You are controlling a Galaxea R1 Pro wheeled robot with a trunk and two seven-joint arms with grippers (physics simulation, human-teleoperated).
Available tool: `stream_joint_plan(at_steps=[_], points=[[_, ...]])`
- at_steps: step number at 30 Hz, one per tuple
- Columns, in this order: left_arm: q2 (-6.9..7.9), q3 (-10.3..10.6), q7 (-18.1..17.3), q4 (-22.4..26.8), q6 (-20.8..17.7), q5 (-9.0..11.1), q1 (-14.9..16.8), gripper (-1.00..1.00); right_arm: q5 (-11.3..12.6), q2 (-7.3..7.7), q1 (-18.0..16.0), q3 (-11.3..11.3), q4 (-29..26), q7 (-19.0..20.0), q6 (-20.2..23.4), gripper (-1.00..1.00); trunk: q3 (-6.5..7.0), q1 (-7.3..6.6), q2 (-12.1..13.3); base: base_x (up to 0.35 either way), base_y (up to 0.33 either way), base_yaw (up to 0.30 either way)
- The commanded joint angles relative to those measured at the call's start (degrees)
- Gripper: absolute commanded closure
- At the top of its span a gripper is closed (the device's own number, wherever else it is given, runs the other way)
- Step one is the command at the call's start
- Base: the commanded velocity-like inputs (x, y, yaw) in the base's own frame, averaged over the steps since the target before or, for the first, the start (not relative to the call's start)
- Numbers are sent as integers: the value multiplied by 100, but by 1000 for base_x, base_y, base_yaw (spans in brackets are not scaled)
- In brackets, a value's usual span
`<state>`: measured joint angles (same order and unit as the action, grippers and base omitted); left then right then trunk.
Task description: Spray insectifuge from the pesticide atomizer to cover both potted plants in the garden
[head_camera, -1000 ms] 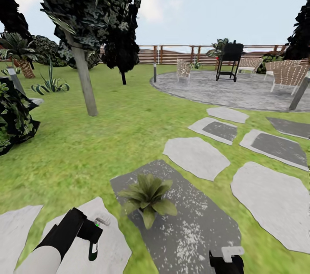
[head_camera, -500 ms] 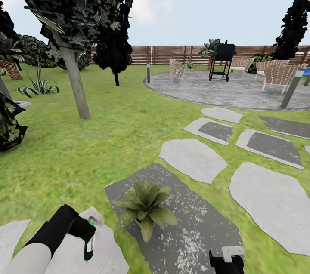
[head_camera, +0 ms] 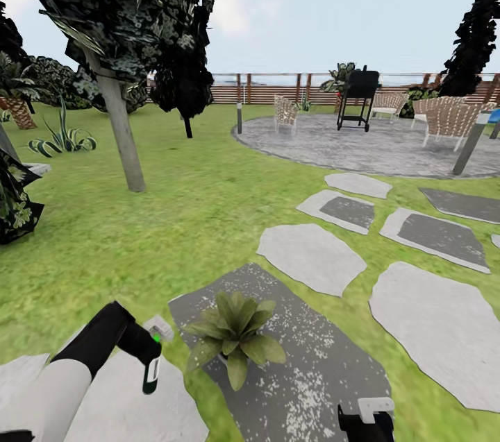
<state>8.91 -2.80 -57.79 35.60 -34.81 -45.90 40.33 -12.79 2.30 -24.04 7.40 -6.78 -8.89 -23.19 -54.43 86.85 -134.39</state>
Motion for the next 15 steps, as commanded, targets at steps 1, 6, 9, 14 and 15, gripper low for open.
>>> stream_joint_plan(at_steps=[1, 6, 9, 14, 15], points=[[-12, -22, -41, -2, -37, -32, -5, 100, -63, 2, -4, 42, 6, -16, -19, -100, -5, -1, -2, 0, 0, 0], [-67, 116, -30, -173, -24, -30, -22, 100, -66, 7, -4, 42, 8, -16, -19, -100, -5, -1, -2, 0, 0, 0], [-71, 227, 108, -397, -10, -17, -25, 100, -66, 7, -4, 42, 10, -16, -19, -100, -5, -1, -2, 0, 0, 0], [-90, 248, 191, -344, -32, -7, 53, 100, -61, 7, -4, 42, 2, -23, -19, -100, -5, -1, -2, 0, 0, 0], [-100, 246, 181, -333, -54, 0, 71, 100, -60, 7, -4, 42, 2, -24, -19, -100, -5, -1, -2, 0, 0, 0]])
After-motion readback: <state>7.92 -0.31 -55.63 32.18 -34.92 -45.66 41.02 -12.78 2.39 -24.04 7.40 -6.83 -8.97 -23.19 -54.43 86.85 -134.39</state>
